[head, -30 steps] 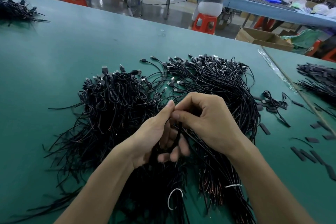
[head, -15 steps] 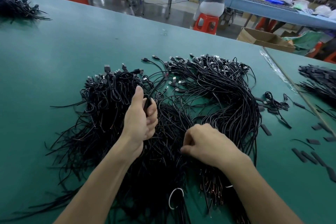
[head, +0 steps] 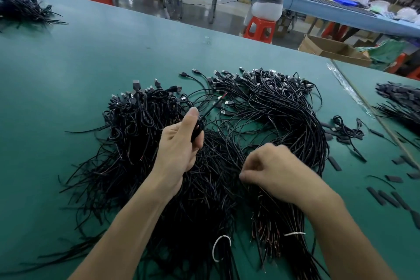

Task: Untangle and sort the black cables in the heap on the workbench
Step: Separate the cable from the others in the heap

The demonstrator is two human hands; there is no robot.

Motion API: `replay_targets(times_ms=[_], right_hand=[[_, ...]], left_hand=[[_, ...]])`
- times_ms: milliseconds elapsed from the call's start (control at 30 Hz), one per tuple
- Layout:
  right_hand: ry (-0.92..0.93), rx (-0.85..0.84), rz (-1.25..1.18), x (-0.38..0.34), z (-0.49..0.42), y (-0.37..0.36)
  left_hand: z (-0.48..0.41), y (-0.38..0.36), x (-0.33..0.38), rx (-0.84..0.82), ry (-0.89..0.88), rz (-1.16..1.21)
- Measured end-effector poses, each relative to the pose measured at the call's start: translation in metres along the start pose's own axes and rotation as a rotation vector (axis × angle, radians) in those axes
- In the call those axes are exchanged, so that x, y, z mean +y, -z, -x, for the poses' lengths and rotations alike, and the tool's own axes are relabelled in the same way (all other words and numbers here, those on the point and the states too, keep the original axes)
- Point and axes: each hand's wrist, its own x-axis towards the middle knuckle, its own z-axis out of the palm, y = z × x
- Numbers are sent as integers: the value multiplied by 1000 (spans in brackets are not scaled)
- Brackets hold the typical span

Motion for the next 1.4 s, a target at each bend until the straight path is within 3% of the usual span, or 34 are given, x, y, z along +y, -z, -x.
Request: replay_targets(times_ms=[133, 200, 300, 500, 700, 800, 867, 1133, 1400], right_hand=[[192, 381, -405, -13, 5, 15], [293, 440, -541, -25, 6, 14], [407, 383, -576, -36, 6, 5], [460, 280, -533, -31, 7, 4], [239, 120, -652, -22, 5, 3], [189, 8, -820, -24, 8, 2], [169, 30, -906, -24, 9, 3], [341, 373, -434, -36, 14, 4], [373, 507, -188, -47, 14, -8]], left_hand=[[2, 0, 0, -124, -4, -72], [5, -3, 2, -233, 8, -102], [11, -11, 4, -315, 17, -61], [20, -18, 9, -347, -79, -94], [16, -17, 7, -188, -149, -49], [14, -14, 6, -185, -173, -29], [13, -12, 5, -199, -167, -1], [14, -17, 1, -217, -152, 67], [13, -21, -5, -23, -14, 13]])
